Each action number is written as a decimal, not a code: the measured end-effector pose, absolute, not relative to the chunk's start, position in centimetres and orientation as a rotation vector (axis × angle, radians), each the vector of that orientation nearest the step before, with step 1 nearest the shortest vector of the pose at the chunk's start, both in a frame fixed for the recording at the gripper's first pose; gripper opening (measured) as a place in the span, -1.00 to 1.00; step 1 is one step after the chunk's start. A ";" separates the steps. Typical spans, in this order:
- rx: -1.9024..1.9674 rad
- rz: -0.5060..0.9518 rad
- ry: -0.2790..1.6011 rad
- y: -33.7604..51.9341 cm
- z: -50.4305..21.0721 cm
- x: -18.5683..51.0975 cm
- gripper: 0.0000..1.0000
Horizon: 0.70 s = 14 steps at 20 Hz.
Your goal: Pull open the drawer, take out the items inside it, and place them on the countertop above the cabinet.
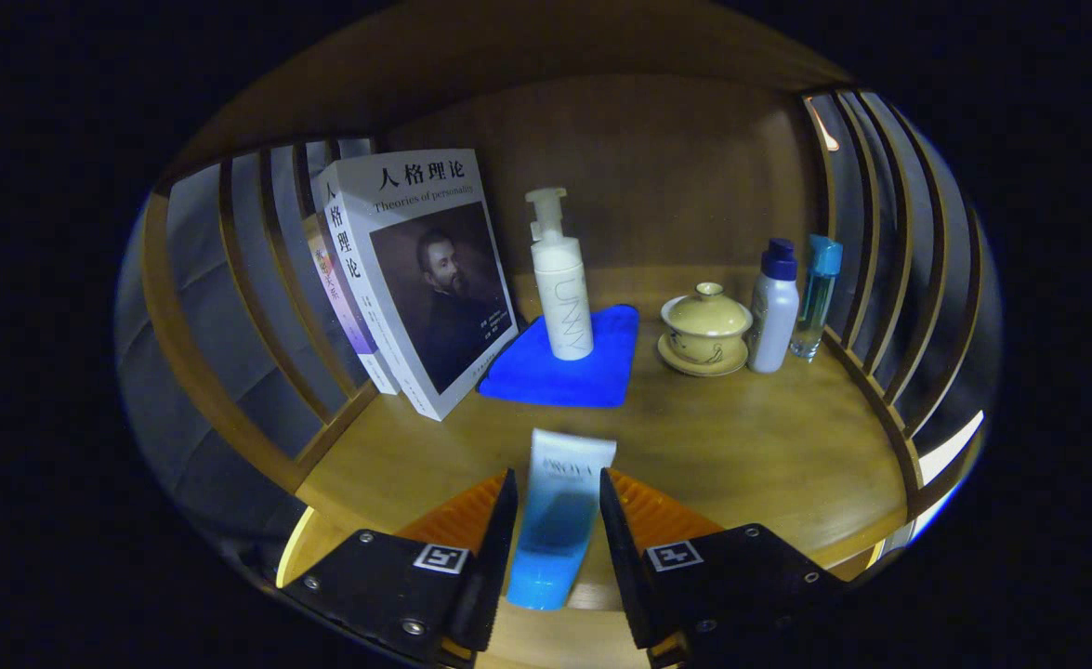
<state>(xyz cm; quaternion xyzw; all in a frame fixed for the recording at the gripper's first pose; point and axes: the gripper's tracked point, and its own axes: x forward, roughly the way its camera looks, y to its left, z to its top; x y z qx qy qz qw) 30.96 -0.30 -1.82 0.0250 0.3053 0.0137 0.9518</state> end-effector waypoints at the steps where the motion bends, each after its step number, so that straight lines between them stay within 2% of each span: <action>1: 0.036 0.008 0.597 -0.7 -1.2 30.8 0.26; 4: 0.032 -0.042 0.524 -1.4 0.4 29.5 0.79; 6: 0.044 -0.055 0.480 -1.5 1.3 28.0 0.88; 14: -0.006 -0.078 0.319 -0.7 3.5 21.3 0.89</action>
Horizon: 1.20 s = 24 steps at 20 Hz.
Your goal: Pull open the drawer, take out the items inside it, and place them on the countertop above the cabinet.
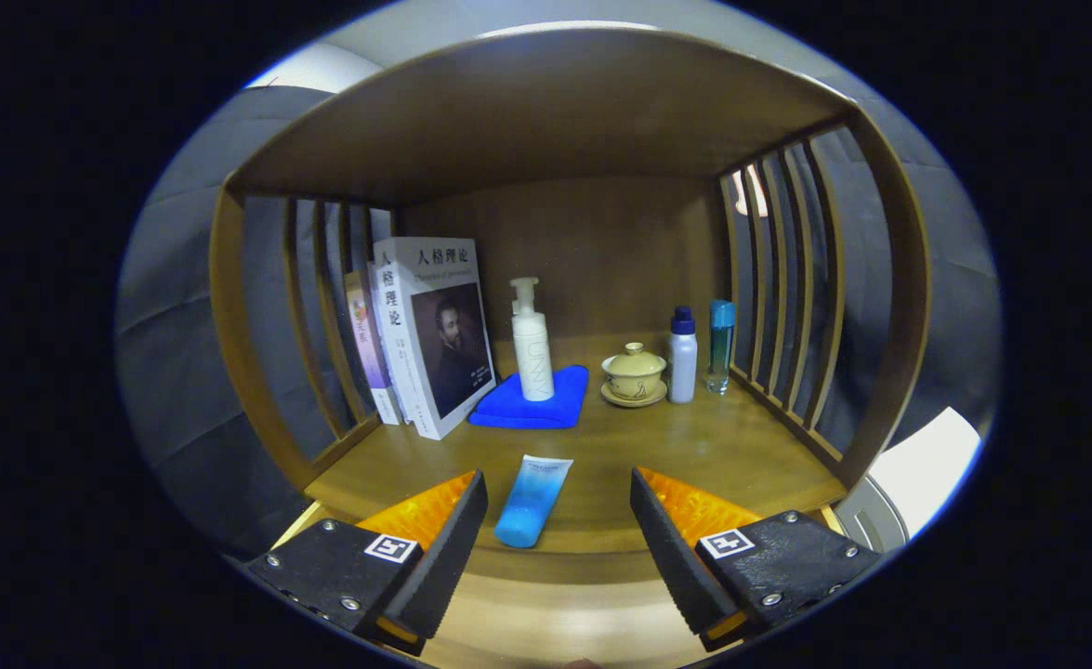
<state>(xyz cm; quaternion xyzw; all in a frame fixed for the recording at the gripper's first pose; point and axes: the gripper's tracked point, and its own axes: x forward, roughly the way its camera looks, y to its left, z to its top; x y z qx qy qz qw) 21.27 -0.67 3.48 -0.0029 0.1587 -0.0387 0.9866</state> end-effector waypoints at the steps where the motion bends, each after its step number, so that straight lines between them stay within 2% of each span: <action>1: -0.020 -0.076 0.299 -0.5 3.7 20.2 0.89; 24: -0.050 0.069 0.173 6.7 -0.1 0.2 0.89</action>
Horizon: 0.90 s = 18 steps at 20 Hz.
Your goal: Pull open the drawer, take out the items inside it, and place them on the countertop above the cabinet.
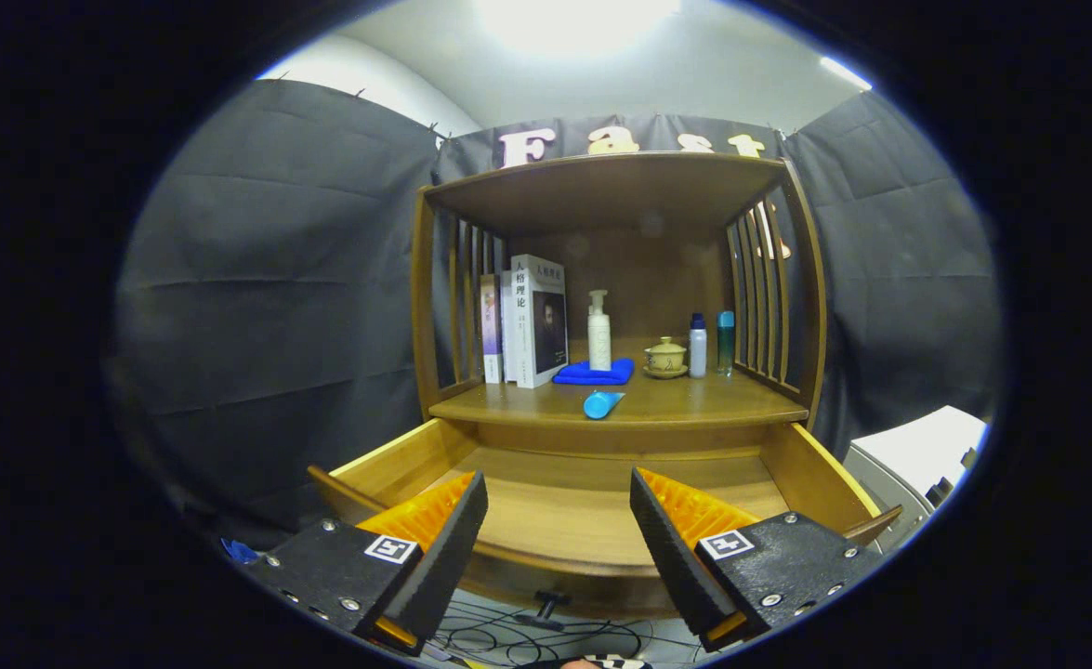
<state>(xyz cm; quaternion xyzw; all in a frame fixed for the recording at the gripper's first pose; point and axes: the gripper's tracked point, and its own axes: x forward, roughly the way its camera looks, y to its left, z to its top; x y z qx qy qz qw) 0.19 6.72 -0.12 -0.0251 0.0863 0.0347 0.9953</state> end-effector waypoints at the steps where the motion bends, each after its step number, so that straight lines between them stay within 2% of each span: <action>1: -0.056 0.079 0.183 7.1 -0.7 -0.4 0.89; 11: -0.043 0.100 0.296 7.1 -7.2 -5.0 0.90; 18: -0.090 0.070 0.338 6.0 -10.8 -4.2 0.90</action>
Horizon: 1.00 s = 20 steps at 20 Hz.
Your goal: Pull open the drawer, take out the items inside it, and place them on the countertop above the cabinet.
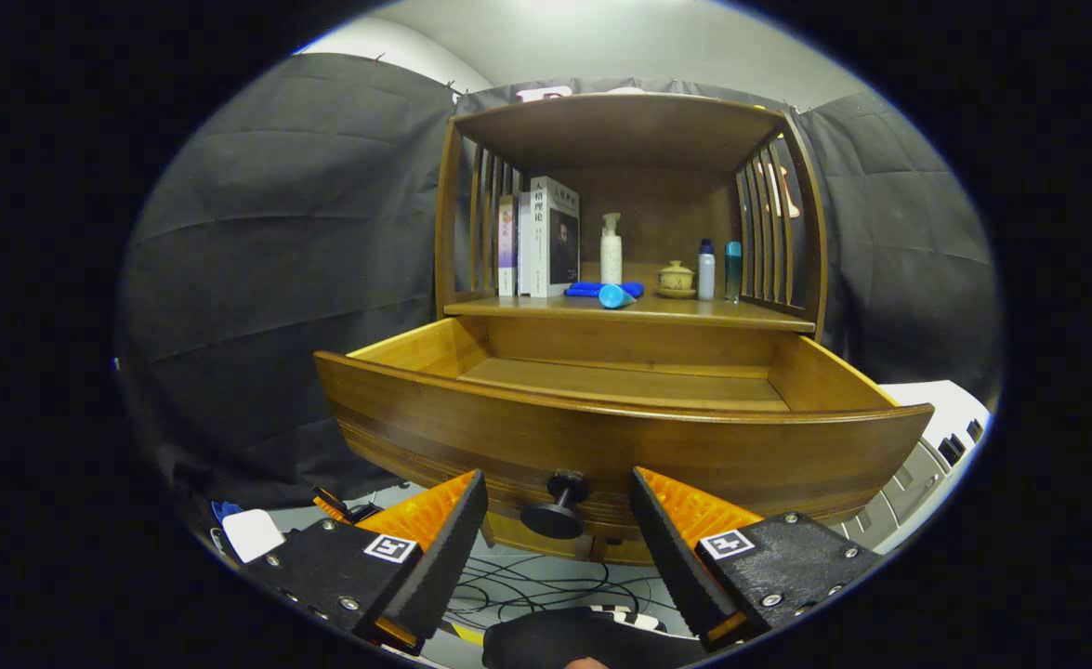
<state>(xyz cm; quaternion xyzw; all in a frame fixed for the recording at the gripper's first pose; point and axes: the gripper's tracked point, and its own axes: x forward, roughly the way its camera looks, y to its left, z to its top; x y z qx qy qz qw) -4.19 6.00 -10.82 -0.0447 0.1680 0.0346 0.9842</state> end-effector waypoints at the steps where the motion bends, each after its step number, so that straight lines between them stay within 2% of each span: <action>1: -0.095 0.060 0.344 5.7 -11.2 -4.0 0.90; 15: -0.049 0.019 0.404 6.5 -12.9 -2.9 0.84; 20: -0.020 -0.052 0.419 5.0 -12.7 -1.4 0.84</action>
